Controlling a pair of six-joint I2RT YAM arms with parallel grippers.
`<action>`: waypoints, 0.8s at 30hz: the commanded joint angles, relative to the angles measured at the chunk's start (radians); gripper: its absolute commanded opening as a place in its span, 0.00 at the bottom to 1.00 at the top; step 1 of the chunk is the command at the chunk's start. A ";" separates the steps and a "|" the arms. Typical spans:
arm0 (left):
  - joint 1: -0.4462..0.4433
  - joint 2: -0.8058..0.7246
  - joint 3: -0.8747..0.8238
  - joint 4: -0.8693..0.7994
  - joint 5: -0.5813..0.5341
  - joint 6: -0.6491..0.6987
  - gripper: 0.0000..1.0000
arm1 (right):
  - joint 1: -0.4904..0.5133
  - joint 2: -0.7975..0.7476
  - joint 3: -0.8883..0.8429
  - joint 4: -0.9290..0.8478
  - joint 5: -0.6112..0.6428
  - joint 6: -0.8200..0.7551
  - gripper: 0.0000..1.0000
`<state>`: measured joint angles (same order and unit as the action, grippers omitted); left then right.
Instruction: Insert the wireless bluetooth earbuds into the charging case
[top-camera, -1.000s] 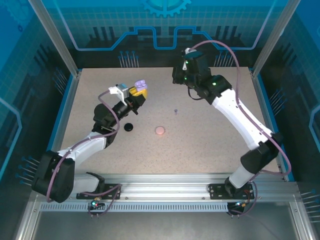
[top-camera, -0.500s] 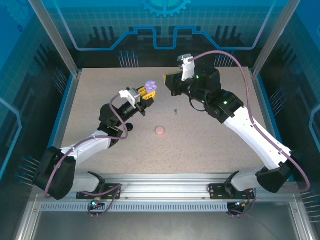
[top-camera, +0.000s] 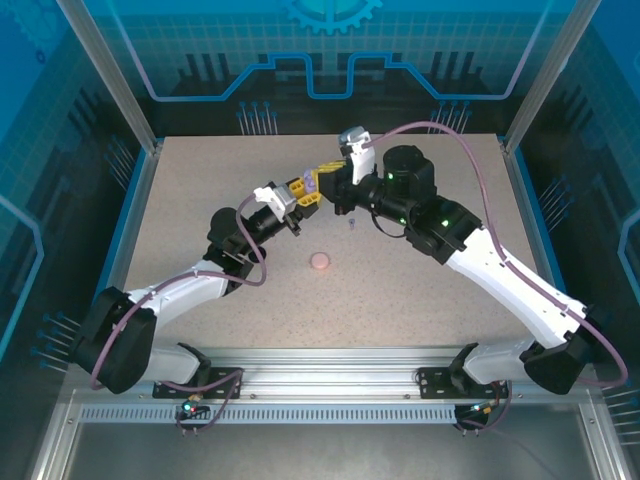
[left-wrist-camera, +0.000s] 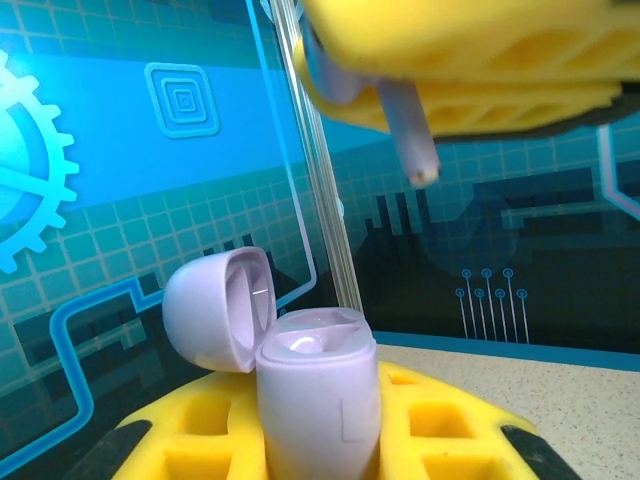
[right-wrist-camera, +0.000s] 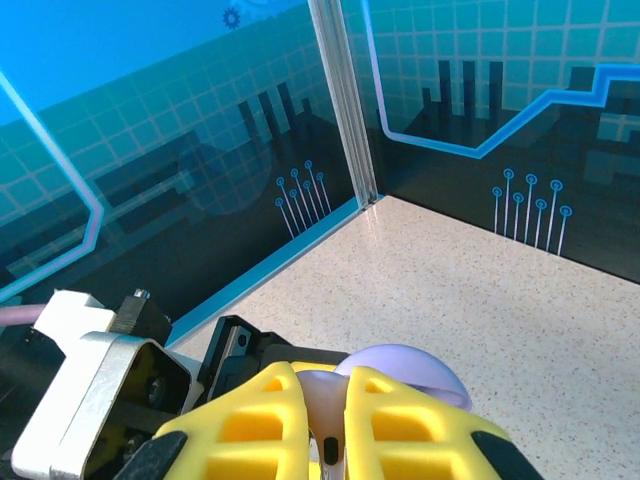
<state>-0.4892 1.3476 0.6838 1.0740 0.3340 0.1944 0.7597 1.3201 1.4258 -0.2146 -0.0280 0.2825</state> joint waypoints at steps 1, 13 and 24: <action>-0.008 -0.005 0.030 0.023 -0.006 0.022 0.00 | 0.015 -0.014 -0.033 0.064 0.005 -0.016 0.11; -0.009 -0.021 0.043 0.032 -0.003 -0.009 0.00 | -0.005 -0.009 -0.043 0.081 0.009 -0.019 0.08; -0.025 -0.036 0.048 0.017 -0.004 -0.008 0.00 | -0.020 0.008 -0.055 0.109 0.010 -0.003 0.06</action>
<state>-0.5037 1.3445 0.6987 1.0744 0.3340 0.1837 0.7528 1.3212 1.3842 -0.1474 -0.0238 0.2722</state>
